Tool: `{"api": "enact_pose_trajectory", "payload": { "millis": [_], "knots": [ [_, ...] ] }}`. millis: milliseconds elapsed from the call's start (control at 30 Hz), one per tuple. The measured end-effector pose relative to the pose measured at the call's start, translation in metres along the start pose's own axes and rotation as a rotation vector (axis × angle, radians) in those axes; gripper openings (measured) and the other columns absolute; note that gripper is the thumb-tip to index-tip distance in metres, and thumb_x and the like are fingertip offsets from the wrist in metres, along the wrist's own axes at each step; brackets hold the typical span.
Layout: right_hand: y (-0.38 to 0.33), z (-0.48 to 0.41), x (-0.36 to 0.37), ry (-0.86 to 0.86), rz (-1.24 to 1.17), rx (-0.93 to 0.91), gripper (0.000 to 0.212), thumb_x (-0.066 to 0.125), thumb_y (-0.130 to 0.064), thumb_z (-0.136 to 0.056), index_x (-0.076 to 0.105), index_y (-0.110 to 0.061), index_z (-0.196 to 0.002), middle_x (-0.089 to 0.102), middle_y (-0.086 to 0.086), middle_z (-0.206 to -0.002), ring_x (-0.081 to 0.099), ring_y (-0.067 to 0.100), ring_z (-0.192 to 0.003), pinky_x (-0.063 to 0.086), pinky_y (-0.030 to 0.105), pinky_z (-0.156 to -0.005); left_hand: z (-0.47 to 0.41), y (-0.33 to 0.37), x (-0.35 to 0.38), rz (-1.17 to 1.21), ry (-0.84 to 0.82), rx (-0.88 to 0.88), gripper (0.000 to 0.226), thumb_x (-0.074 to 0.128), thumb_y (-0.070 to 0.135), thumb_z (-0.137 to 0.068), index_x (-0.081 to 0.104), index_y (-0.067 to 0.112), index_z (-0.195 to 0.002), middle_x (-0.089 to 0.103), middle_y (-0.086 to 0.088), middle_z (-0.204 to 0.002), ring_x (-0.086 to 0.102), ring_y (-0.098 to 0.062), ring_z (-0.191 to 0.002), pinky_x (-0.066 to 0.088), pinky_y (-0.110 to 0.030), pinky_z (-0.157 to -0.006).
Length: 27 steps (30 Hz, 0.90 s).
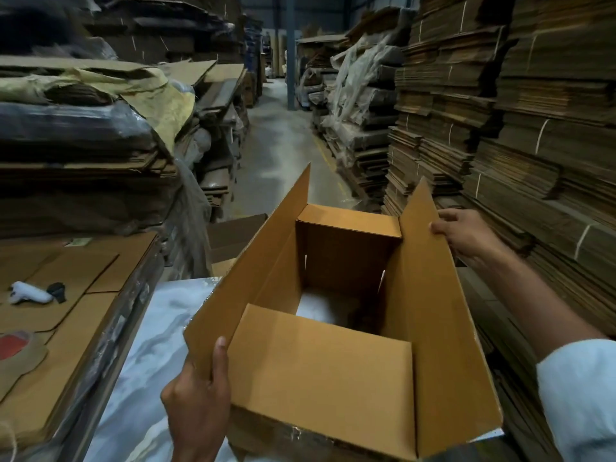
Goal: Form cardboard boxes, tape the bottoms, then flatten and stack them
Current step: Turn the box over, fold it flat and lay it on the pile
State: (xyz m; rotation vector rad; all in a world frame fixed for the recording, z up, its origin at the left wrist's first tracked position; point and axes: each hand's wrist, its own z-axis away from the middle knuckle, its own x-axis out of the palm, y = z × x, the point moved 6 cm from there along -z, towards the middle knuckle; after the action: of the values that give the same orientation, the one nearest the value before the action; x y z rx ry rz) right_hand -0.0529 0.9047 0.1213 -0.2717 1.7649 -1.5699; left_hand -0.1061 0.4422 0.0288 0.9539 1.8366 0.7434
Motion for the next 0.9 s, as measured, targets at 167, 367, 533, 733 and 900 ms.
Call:
{"api": "enact_pose_trajectory", "payload": {
  "millis": [167,367,533,733,900],
  "knots": [
    [-0.018,-0.005,0.004,0.14,0.209,-0.139,0.041,0.063,-0.02,-0.098,0.051,-0.026,-0.137,0.058,-0.005,-0.101,0.062,0.012,-0.083,0.053,0.033,-0.062,0.004,0.004,0.005,0.037,-0.06,-0.057,0.037,0.064,0.034,-0.094,0.069,0.001,-0.109,0.059,0.001,-0.074,0.051,-0.019,-0.064,0.052,-0.041,-0.08],
    [-0.042,-0.009,0.036,0.022,0.653,-0.323,0.018,0.062,-0.032,-0.099,0.07,-0.023,-0.111,0.061,-0.008,-0.093,0.057,0.004,-0.08,0.048,0.026,-0.063,0.008,0.004,0.016,0.007,-0.145,-0.048,0.048,0.049,0.044,-0.098,0.061,0.005,-0.125,0.07,-0.013,-0.088,0.067,-0.038,-0.081,0.057,-0.047,-0.083],
    [-0.056,0.014,0.054,-0.032,1.33,-0.335,0.038,0.076,-0.031,-0.084,0.068,-0.022,-0.12,0.044,0.011,-0.149,0.039,0.029,-0.139,0.031,0.055,-0.116,0.007,-0.002,0.019,-0.003,-0.186,-0.06,0.054,0.044,0.046,-0.098,0.066,0.0,-0.114,0.061,-0.006,-0.068,0.065,-0.03,-0.066,0.057,-0.042,-0.067],
    [-0.067,0.121,0.117,-0.753,1.402,-0.473,0.052,0.066,-0.038,-0.095,0.051,-0.026,-0.144,0.06,-0.002,-0.132,0.06,0.02,-0.117,0.052,0.035,-0.096,0.005,0.011,0.029,0.019,-0.171,-0.091,0.049,0.038,0.05,-0.097,0.059,0.01,-0.077,0.058,-0.001,-0.061,0.06,-0.023,-0.058,0.054,-0.044,-0.058],
    [-0.035,0.129,0.171,-0.92,1.528,-0.44,0.046,0.067,-0.049,-0.092,0.062,-0.021,-0.128,0.064,-0.003,-0.107,0.061,0.019,-0.09,0.046,0.032,-0.066,0.007,0.037,0.065,0.041,-0.217,-0.027,0.046,0.037,0.042,-0.105,0.066,0.006,-0.111,0.061,0.006,-0.075,0.057,-0.006,-0.064,0.045,-0.023,-0.059]
  ]
}}
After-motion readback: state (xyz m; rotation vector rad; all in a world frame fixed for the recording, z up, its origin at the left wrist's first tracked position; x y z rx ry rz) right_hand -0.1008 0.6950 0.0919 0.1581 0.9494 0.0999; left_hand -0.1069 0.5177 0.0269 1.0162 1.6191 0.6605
